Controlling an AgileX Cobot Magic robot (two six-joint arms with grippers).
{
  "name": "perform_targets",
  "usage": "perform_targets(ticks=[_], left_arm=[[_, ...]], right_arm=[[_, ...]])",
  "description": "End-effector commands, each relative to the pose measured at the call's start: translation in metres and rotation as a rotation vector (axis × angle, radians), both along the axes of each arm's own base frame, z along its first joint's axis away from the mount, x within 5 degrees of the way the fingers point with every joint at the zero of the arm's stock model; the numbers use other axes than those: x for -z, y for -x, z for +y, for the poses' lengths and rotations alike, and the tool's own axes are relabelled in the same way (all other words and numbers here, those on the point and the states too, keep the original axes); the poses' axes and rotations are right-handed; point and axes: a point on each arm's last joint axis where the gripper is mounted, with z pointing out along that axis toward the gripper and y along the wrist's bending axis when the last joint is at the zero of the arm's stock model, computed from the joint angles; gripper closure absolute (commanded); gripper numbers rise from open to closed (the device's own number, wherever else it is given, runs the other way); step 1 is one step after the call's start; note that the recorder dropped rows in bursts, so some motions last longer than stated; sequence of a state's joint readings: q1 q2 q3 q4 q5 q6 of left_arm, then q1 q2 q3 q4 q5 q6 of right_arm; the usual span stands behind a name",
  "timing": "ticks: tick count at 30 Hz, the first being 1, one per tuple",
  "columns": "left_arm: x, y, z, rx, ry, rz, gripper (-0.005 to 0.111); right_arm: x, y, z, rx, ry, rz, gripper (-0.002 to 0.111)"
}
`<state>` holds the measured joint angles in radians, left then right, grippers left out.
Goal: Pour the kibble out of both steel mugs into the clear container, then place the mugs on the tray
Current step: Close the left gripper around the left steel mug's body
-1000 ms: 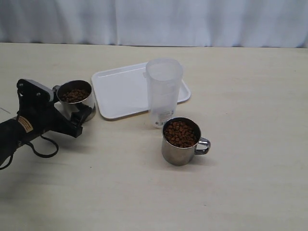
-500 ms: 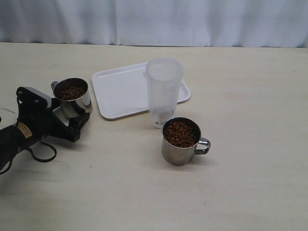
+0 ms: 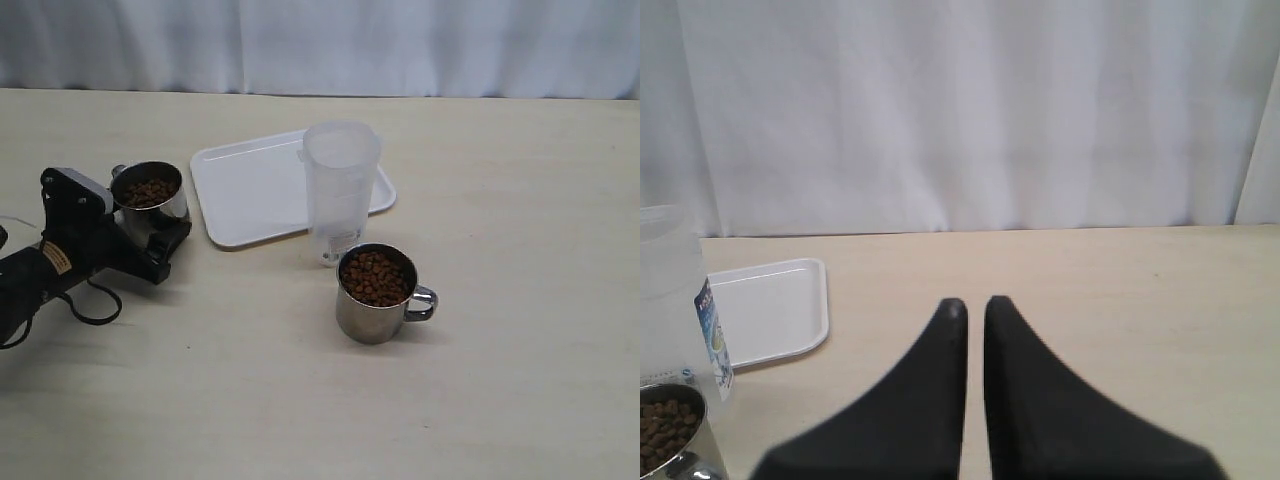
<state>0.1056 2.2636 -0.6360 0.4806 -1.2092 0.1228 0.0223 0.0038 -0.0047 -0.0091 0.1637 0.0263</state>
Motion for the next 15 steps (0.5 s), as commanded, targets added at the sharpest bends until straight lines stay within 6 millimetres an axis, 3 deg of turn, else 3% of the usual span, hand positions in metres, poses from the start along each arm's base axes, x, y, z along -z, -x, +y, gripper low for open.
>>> perform_targets(ticks=[1, 15], left_arm=[[-0.0029, -0.0072, 0.0017, 0.002, -0.003, -0.036, 0.041], [0.0009, -0.0111, 0.0021, 0.0, 0.0, -0.036, 0.041]], right_arm=[[0.0012, 0.0001, 0.0001, -0.003, 0.01, -0.002, 0.103], [0.0012, 0.0001, 0.0001, -0.003, 0.01, -0.002, 0.103]])
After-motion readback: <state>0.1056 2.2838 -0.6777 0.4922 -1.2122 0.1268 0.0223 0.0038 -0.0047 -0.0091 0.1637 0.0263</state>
